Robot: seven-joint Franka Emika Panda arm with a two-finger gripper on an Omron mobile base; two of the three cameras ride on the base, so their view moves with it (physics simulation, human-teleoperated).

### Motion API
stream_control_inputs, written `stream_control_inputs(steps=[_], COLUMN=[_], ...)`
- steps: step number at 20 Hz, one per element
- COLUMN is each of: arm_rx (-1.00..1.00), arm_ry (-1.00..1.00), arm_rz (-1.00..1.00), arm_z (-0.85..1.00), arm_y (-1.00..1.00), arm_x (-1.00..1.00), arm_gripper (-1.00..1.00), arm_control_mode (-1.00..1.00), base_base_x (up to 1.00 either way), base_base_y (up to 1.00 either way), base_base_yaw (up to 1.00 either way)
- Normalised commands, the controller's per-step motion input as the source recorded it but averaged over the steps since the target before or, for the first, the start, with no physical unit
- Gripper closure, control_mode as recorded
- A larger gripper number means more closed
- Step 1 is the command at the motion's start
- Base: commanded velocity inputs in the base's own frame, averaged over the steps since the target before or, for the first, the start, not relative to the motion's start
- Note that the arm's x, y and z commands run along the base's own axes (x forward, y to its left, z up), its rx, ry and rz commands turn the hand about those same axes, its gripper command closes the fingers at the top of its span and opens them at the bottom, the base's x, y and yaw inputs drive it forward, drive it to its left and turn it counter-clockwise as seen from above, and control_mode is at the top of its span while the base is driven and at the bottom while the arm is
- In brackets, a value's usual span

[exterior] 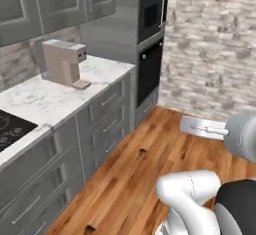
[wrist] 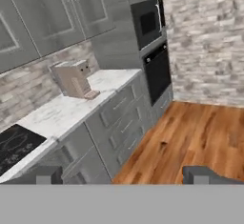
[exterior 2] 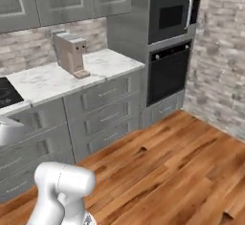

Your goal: Move the drinks to the dining counter.

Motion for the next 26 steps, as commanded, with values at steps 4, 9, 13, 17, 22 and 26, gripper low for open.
stream_control_inputs(steps=[4,9,13,17,22,26], arm_rx=[0.0,0.0,0.0,0.0,0.0,0.0], arm_ry=[0.0,0.0,0.0,0.0,0.0,0.0], arm_rz=[0.0,0.0,0.0,0.0,0.0,0.0], arm_z=[0.0,0.0,0.0,0.0,0.0,0.0], arm_y=[0.0,0.0,0.0,0.0,0.0,0.0], arm_x=[0.0,0.0,0.0,0.0,0.0,0.0], arm_gripper=[-1.0,-1.0,-1.0,-1.0,-1.0,-1.0], arm_control_mode=[1.0,1.0,1.0,1.0,1.0,1.0], base_base_x=[0.0,0.26,0.72,0.89,0.98,0.98], base_base_y=[0.03,-0.13,-0.48,-0.86,-1.0,-1.0], base_base_yaw=[0.97,0.81,0.54,0.4,0.16,0.0])
